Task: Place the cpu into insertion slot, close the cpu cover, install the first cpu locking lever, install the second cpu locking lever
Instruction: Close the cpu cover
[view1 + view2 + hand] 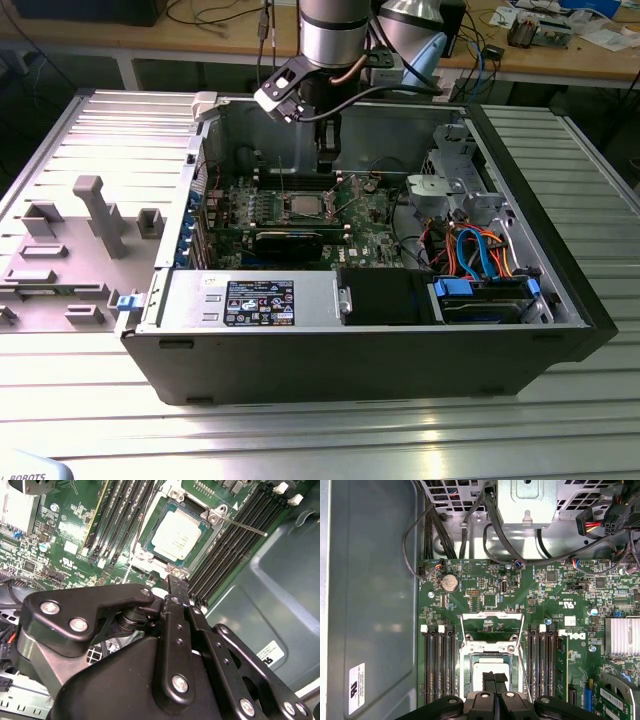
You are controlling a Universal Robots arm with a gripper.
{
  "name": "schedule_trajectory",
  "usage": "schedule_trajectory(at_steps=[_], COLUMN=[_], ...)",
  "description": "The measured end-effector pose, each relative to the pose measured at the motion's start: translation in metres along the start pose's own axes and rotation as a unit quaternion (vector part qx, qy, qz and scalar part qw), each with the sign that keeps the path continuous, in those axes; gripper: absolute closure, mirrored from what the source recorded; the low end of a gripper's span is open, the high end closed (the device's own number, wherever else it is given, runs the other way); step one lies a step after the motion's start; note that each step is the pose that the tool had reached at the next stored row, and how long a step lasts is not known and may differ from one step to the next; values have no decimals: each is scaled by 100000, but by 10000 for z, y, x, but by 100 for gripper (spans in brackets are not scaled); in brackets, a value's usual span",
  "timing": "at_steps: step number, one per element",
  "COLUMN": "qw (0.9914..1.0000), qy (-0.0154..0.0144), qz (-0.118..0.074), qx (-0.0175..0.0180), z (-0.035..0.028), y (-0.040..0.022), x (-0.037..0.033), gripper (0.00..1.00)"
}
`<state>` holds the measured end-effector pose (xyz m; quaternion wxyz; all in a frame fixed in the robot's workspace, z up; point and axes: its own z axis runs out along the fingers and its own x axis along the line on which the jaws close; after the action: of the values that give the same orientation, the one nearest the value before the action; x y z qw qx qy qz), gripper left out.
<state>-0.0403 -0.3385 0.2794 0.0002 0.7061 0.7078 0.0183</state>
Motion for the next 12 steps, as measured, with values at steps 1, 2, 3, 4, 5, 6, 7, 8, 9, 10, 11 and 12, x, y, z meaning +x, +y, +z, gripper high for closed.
schedule_trajectory(at_steps=[1, 2, 3, 4, 5, 6, 7, 8, 9, 10, 11, 12], qw=[100000, 100000, 100000, 100000, 100000, 100000, 100000, 100000, 100000, 100000, 100000, 100000], qy=[3, 2, 0, 3, 2, 2, 1, 2, 2, 0, 1, 3], qz=[0, 0, 1, -1, -1, -2, -1, -1, 1, -2, -3, -2], qx=[2, 3, 5, 6, 4, 9, 9, 9, 10, 13, 14, 15], z=[0, 0, 0, 0, 0, 0, 0, 1, 1, 0, 1, 1], y=[3, 5, 6, 8, 10, 12, 14, 16, 18, 20, 23, 27], x=[0, 0, 0, 0, 0, 0, 0, 0, 0, 0, 0, 0], gripper=[89, 89, 89, 89, 89, 89, 89, 89, 89, 89, 89, 89])
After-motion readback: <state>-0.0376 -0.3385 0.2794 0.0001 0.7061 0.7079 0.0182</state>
